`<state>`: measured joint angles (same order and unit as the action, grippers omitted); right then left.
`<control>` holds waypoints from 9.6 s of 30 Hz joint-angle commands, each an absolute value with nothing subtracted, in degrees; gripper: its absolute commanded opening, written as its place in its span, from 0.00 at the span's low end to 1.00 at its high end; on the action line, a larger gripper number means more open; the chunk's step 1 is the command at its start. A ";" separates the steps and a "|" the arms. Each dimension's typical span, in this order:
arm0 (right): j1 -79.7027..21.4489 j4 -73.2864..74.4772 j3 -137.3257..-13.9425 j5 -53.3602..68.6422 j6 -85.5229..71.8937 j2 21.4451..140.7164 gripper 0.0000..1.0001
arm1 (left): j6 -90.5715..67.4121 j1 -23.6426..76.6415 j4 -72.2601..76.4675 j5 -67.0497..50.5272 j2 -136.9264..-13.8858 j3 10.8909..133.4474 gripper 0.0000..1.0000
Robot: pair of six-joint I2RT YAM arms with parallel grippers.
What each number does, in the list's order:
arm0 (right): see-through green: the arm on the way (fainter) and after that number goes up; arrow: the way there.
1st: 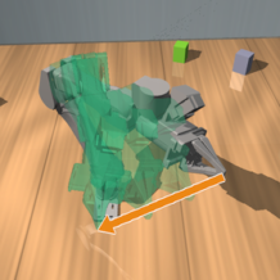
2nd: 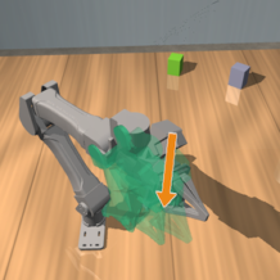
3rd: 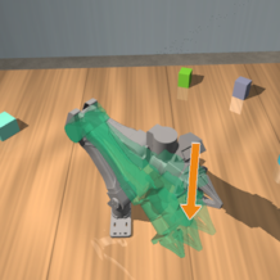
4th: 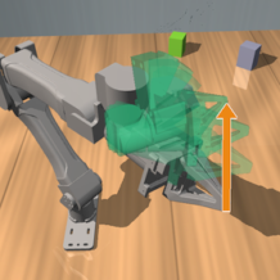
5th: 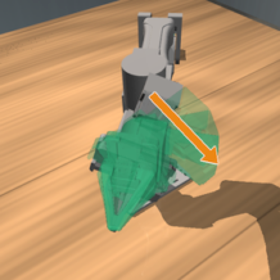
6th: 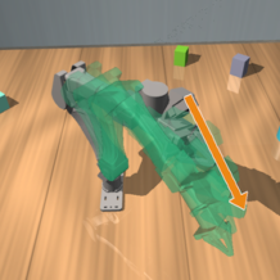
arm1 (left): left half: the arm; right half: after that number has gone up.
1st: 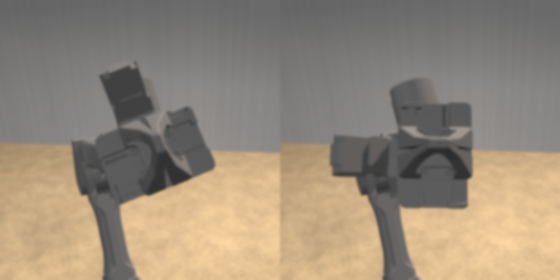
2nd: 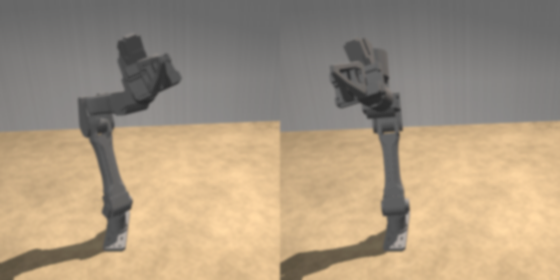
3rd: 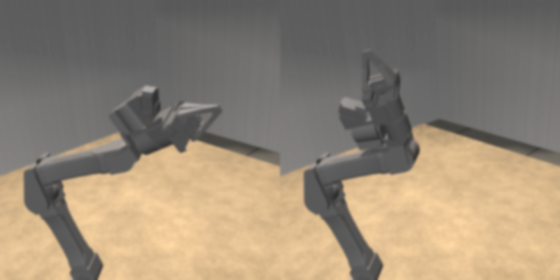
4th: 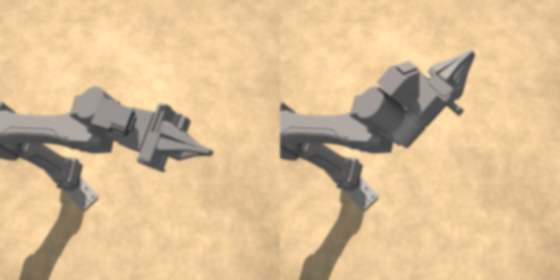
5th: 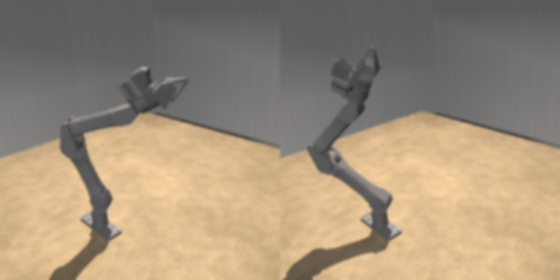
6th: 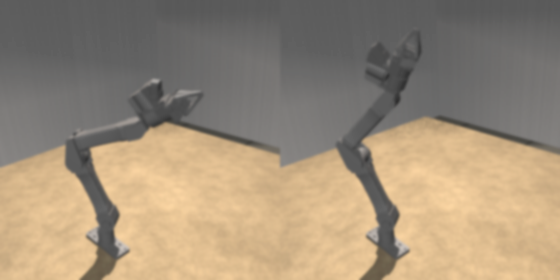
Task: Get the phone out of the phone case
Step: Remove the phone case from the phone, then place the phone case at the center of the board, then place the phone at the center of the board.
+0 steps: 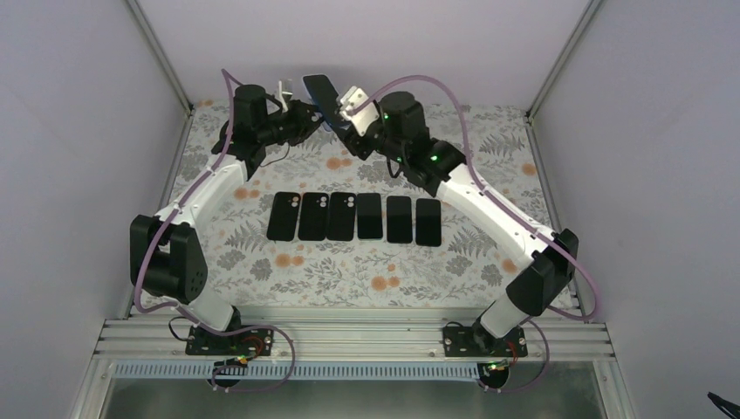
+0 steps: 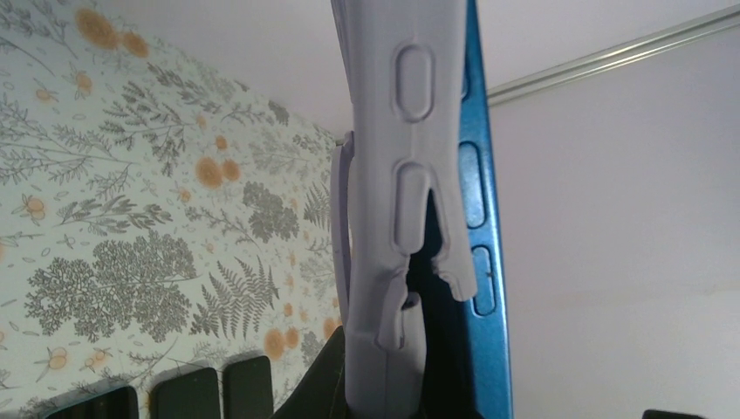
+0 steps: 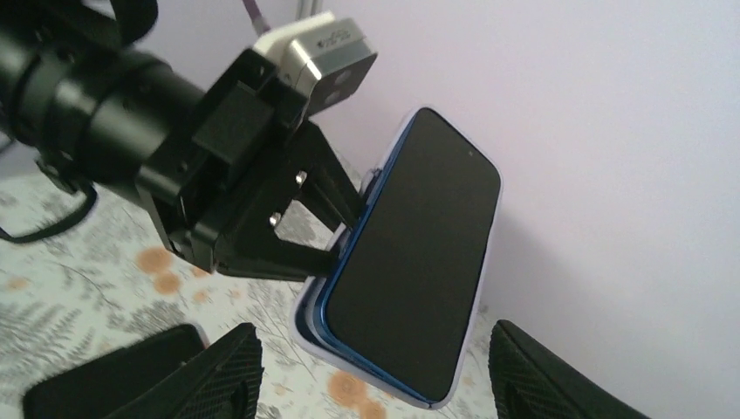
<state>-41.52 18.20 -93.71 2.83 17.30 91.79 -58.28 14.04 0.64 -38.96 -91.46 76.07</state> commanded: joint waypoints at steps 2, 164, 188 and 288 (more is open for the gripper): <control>-44.67 12.05 -90.31 -10.01 26.68 92.33 0.60 | -61.02 14.24 5.53 -41.17 -90.03 75.30 0.02; -44.65 19.25 -85.89 -4.66 18.90 83.54 0.04 | 33.90 -25.25 -49.90 -44.30 -110.54 62.92 0.02; -44.30 19.12 -85.28 -4.74 19.06 83.19 0.04 | 22.49 -19.69 -39.19 -28.14 -109.99 58.46 0.33; -66.19 -49.91 -58.52 -44.35 88.52 88.53 0.86 | -38.50 2.67 -7.59 -66.96 -89.49 84.48 0.02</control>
<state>-65.25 -54.08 -58.48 -43.92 94.87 92.95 -44.82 4.21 -6.44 -69.04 -88.27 81.32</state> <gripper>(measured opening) 0.780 0.092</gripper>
